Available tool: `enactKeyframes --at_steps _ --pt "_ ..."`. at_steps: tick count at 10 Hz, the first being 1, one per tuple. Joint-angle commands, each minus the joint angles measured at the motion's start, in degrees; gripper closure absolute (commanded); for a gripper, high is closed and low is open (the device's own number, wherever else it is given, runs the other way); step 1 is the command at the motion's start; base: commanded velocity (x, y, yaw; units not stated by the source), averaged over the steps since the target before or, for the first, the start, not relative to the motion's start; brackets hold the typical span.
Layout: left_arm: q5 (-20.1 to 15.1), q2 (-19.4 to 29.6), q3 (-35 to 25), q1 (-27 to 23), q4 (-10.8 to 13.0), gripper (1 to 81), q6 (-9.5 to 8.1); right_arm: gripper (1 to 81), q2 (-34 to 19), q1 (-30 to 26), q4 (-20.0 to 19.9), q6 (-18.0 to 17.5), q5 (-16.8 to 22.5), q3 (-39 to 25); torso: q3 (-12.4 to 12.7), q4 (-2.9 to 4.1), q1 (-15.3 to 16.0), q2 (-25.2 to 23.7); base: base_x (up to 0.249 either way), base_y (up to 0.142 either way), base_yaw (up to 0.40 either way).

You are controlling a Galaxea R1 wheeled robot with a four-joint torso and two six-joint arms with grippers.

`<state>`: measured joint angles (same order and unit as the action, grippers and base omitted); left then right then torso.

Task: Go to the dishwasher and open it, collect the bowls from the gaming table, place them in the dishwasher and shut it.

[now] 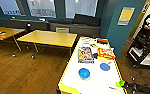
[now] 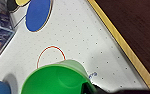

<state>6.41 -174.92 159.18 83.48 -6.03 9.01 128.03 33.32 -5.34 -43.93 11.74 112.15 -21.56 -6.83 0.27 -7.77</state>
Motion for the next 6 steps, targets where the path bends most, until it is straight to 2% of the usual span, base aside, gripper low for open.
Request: enactKeyframes --at_steps 1,3,4,6 --pt "-3.60 -0.26 -0.18 -1.17 -0.21 1.0 0.22 81.1 -22.22 -4.18 3.31 4.12 -1.54 -21.96 0.00 0.00 0.00 0.00 0.000 0.000 0.000" --pt "-3.42 -0.43 -0.19 -1.25 -0.21 1.0 0.22 81.1 -29.72 -1.47 8.14 4.73 -0.67 -30.50 0.00 0.00 0.00 0.00 0.000 0.000 0.000" --pt "-3.34 -0.43 -0.19 -1.17 -0.12 1.0 0.31 81.1 -32.27 2.14 11.48 5.26 -0.75 -33.85 0.00 0.00 0.00 0.00 0.000 0.000 0.000" --pt "-3.25 -0.43 -0.19 -1.17 0.06 1.0 0.40 81.1 -34.82 11.80 17.64 5.26 -2.33 -36.57 0.00 0.00 0.00 0.00 0.000 0.000 0.000"
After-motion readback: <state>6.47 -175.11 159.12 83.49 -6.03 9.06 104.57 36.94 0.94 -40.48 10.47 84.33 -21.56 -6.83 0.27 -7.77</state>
